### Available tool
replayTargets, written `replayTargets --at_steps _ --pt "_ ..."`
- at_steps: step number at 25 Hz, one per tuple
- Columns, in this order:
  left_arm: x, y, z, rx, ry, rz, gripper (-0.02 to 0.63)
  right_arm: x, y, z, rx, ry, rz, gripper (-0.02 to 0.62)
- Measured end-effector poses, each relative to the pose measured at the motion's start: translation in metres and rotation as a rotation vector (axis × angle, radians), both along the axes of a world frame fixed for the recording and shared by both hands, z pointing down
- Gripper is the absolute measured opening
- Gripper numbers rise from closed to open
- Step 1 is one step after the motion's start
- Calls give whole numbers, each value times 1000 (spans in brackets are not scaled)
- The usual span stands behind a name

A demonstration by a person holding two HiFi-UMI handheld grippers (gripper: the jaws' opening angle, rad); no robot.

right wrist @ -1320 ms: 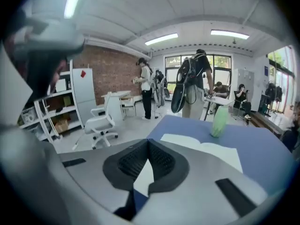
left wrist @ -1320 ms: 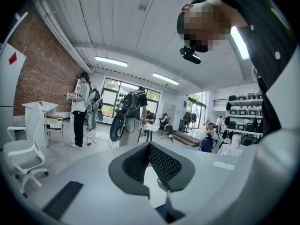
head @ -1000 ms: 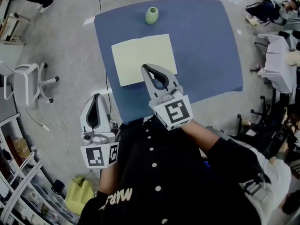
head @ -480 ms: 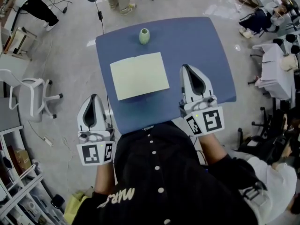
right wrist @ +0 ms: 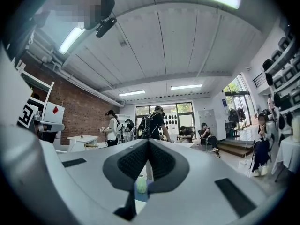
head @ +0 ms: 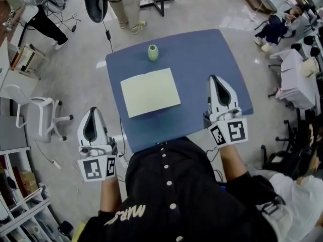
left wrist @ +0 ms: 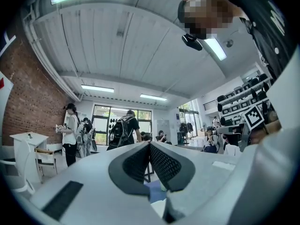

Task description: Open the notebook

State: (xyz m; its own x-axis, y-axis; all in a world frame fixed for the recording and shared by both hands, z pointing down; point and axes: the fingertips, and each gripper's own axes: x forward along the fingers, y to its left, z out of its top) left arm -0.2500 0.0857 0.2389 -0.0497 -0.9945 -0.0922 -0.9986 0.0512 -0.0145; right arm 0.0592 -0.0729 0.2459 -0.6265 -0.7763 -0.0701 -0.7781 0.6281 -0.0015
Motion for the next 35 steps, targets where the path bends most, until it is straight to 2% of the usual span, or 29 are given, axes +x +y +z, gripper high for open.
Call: replayTargets --at_steps 9,35 --pt "-3 10 -7 -4 -20 -31 3 17 4 0 2 5 21 3" --pt "-8 10 -2 -3 -6 -23 3 -7 6 6 -5 19 6 3"
